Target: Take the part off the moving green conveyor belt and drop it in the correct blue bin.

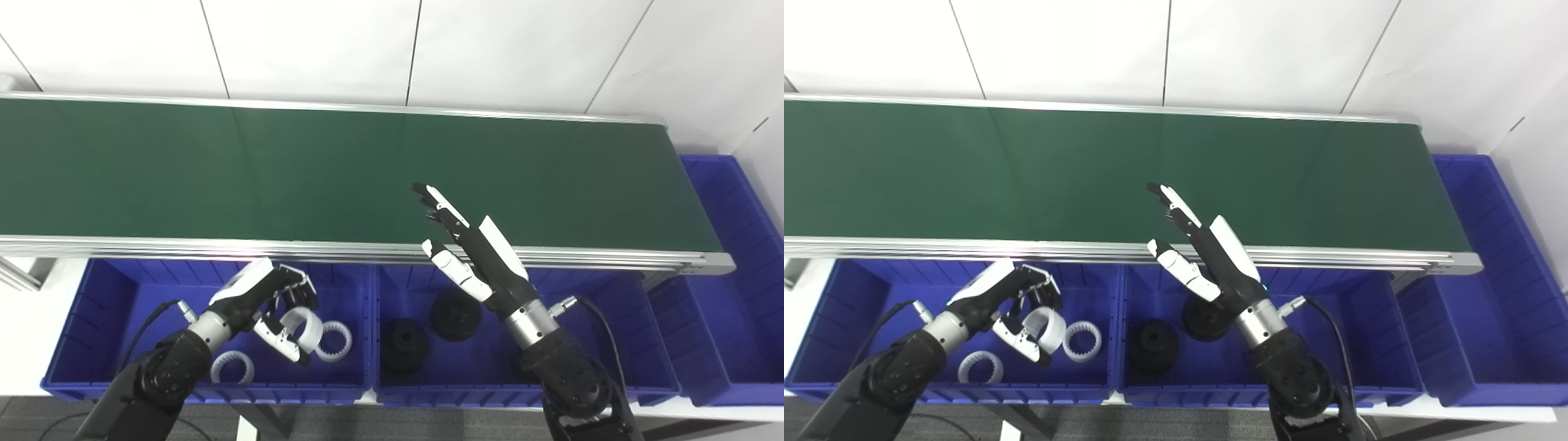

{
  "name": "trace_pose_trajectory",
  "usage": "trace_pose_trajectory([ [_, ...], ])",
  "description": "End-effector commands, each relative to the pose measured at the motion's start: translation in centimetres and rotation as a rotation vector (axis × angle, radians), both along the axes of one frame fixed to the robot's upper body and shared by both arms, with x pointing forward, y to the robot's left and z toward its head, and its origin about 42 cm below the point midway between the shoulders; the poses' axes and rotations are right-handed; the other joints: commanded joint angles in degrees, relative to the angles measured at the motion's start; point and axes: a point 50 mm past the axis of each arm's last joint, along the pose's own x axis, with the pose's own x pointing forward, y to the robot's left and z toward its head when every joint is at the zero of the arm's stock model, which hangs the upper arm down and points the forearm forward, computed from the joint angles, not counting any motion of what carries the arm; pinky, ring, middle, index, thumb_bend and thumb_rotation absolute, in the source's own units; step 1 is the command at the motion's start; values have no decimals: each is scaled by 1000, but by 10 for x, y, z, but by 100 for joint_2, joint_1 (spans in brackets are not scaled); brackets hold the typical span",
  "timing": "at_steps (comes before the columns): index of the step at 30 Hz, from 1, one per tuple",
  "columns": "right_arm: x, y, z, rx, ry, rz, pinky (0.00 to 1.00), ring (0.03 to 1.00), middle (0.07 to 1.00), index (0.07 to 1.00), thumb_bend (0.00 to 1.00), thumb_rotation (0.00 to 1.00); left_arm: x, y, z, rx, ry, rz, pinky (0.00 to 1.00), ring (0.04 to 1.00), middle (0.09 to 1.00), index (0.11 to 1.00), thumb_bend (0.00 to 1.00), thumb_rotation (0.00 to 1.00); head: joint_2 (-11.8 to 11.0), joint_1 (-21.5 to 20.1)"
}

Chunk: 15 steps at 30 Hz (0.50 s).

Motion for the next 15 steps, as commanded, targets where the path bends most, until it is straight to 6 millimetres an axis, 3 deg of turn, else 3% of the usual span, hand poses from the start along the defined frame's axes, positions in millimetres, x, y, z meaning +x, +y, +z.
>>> trace_pose_trajectory([
  [1,2,0,15,17,-46,3,911,963,985,967,427,1000,17,-1,16,5,-90,-27,211,282,476,489,523,0,9,8],
  [4,3,0,15,20,-45,7,915,966,986,968,427,1000,17,0,15,8,-93,-34,288,366,433,511,521,0,9,8],
  [6,3,0,15,16,-47,7,913,965,985,968,428,1000,17,0,16,12,-91,-42,387,474,481,500,522,0,9,29],
  [8,4,0,16,13,-49,7,911,962,983,966,426,1000,17,0,18,16,-88,-48,506,611,645,498,518,44,5,29],
  [9,4,0,16,13,-50,9,912,963,984,966,425,1000,17,-1,19,16,-89,-55,567,665,688,595,614,42,9,33],
  [10,4,0,16,14,-50,9,912,964,984,966,422,1000,17,-1,20,13,-90,-62,678,754,757,690,654,105,13,37],
  [14,4,1,16,16,-52,9,910,962,982,965,420,1000,17,-2,23,19,-81,-79,768,832,822,770,651,245,10,42],
  [15,4,1,17,14,-53,10,910,962,982,965,420,1000,18,-2,23,26,-76,-83,792,854,845,799,656,342,10,42],
])
